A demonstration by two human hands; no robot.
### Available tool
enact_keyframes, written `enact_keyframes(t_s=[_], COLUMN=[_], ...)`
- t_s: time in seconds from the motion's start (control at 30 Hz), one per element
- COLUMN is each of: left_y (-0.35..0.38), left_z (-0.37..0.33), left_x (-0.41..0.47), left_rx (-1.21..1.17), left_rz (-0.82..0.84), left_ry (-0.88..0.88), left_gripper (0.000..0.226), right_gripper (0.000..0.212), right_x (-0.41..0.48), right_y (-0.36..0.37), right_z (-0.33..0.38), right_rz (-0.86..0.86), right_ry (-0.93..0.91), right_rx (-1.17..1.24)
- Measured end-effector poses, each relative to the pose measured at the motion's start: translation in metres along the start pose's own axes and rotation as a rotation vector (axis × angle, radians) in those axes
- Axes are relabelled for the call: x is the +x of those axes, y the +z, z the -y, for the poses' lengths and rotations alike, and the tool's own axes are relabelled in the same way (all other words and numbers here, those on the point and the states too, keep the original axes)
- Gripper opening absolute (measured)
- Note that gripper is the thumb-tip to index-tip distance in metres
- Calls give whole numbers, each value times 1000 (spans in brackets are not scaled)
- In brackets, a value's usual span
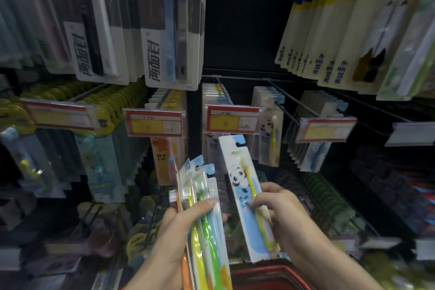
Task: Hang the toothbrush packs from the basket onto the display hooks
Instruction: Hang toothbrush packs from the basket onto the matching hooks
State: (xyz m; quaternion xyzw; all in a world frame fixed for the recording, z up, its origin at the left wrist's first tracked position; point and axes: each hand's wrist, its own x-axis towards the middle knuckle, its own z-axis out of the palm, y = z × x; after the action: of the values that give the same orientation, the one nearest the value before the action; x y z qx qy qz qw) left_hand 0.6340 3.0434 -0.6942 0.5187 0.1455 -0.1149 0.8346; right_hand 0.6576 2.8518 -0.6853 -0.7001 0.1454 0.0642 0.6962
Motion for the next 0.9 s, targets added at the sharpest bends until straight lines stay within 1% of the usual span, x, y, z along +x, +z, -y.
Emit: enact_keyframes(t_s=[0.1,0.2,0.27,0.33,0.47,0.67,0.73,0.77,0.87,0.9], left_y=[-6,-7,-8,-10,-15,-17,-16,-15,-12,-11], left_z=[3,6,8,10,16,20,19,18,12,10], left_x=[6,7,9,14,22,24,22,20,13,10], left_rx=[-4,10,21,33,56,84,83,86,77,76], left_rz=[35,51,45,35,27,34,28,30,46,50], left_ry=[-20,-6,10,29,40,44,38,36,28,29], left_gripper=[66,62,54,48,41,43,43,42,36,37], right_gripper=[20,21,21,27,33,33,29,33,62,66], right_x=[8,19,28,36,54,72,73,75,74,70], right_y=[-13,-26,-34,-37,-38,-38,-37,-37,-36,-36], right_z=[9,14,17,23,32,27,24,20,2,-4], right_rz=[-92,-162,-198,-207,-234,-287,-303,-330,-378,-386], right_ry=[-120,-187,-225,-248,-260,-301,-330,-326,-170,-123], right_rx=[-17,38,29,48,65,62,-42,-133,-400,-447])
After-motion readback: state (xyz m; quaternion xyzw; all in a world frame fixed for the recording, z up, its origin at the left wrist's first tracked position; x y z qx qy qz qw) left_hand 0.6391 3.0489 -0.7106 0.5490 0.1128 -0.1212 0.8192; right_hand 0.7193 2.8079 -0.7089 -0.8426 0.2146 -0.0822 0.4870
